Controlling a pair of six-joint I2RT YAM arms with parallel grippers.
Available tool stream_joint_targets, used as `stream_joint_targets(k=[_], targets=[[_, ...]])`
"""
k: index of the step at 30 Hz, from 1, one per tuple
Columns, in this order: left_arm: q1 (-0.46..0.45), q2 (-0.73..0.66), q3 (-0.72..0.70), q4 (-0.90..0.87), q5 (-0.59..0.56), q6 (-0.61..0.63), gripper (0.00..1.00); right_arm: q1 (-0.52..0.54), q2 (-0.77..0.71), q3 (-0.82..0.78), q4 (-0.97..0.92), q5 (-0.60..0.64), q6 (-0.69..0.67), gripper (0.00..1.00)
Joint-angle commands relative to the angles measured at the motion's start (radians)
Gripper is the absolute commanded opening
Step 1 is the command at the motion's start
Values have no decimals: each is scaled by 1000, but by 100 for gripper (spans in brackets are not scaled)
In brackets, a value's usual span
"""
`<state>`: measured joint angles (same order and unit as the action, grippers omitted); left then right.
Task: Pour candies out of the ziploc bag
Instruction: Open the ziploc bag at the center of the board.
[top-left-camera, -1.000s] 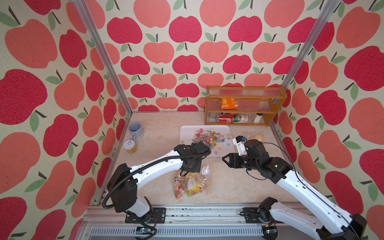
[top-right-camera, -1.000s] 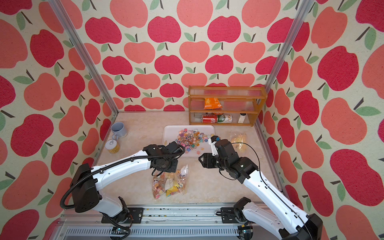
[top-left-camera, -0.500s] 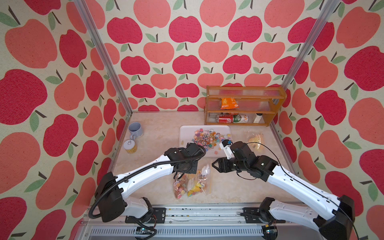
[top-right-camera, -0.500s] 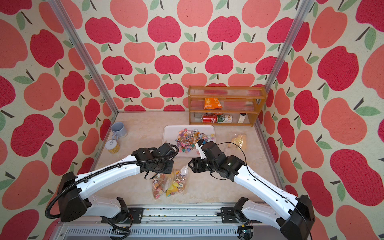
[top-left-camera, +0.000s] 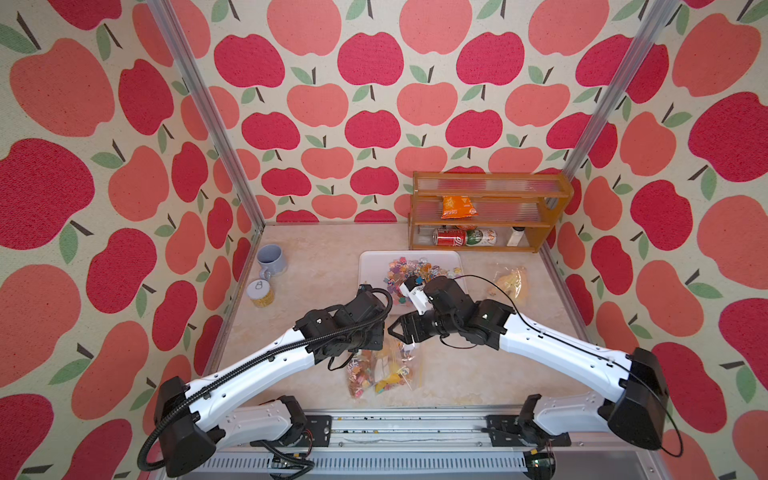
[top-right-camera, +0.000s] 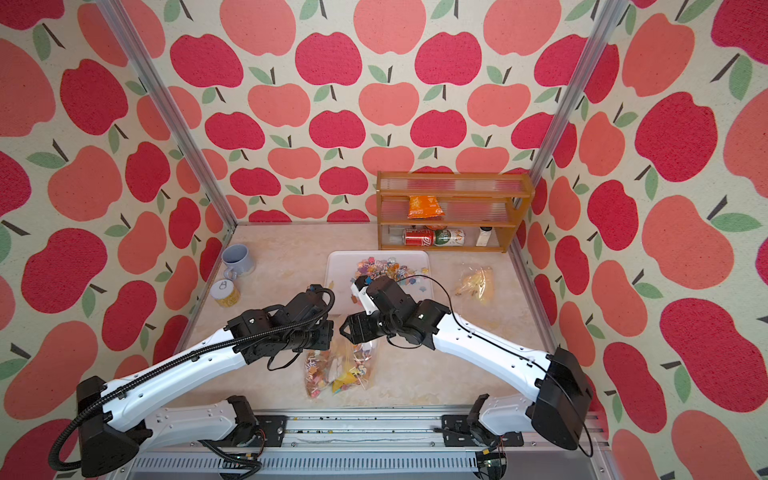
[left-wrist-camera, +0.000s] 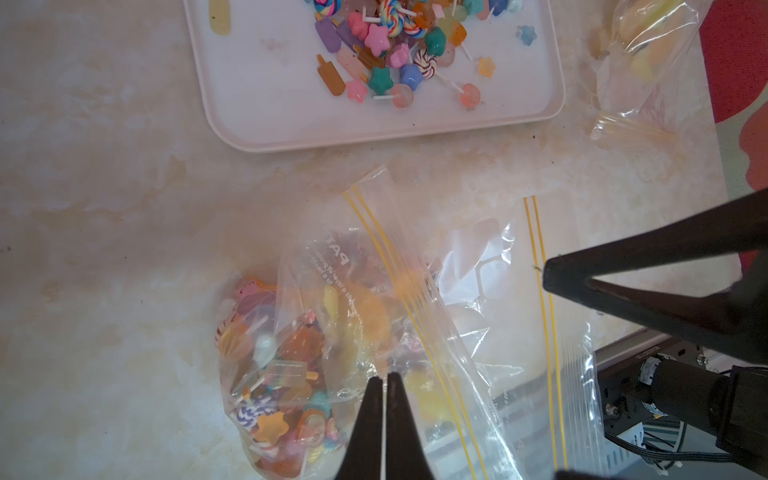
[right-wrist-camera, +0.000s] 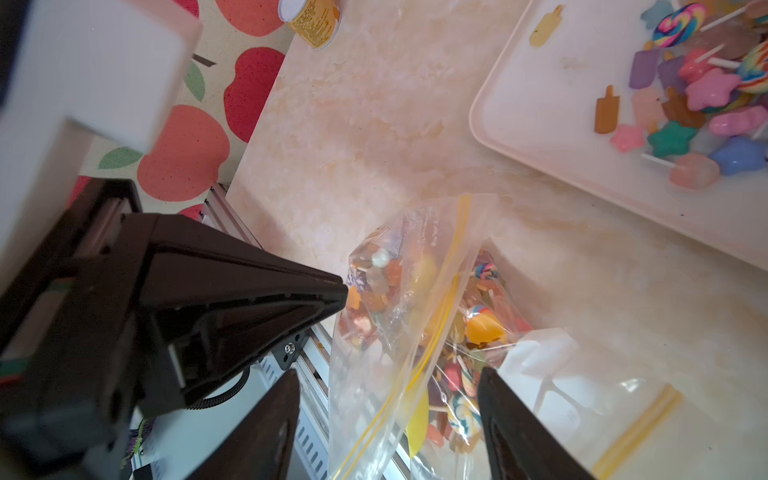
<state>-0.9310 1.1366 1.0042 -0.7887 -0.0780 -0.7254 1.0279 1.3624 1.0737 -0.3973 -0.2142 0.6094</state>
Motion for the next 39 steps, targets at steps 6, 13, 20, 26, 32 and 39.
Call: stream_joint_targets(k=[6, 13, 20, 26, 32, 39], targets=[[11, -27, -29, 22, 23, -36, 14, -16, -1, -29, 20, 40, 17, 63], [8, -95, -82, 95, 33, -44, 70, -60, -109, -142, 35, 53, 56, 57], [8, -79, -76, 112, 32, -43, 76, -64, -164, -301, 157, 10, 121, 62], [9, -69, -78, 136, 47, -52, 76, -97, -136, -325, 282, -66, 157, 38], [12, -73, -80, 133, 53, -60, 76, -124, -61, -287, 343, -105, 164, 38], [15, -62, -86, 141, 59, -74, 73, -123, 51, -275, 458, -172, 205, 36]])
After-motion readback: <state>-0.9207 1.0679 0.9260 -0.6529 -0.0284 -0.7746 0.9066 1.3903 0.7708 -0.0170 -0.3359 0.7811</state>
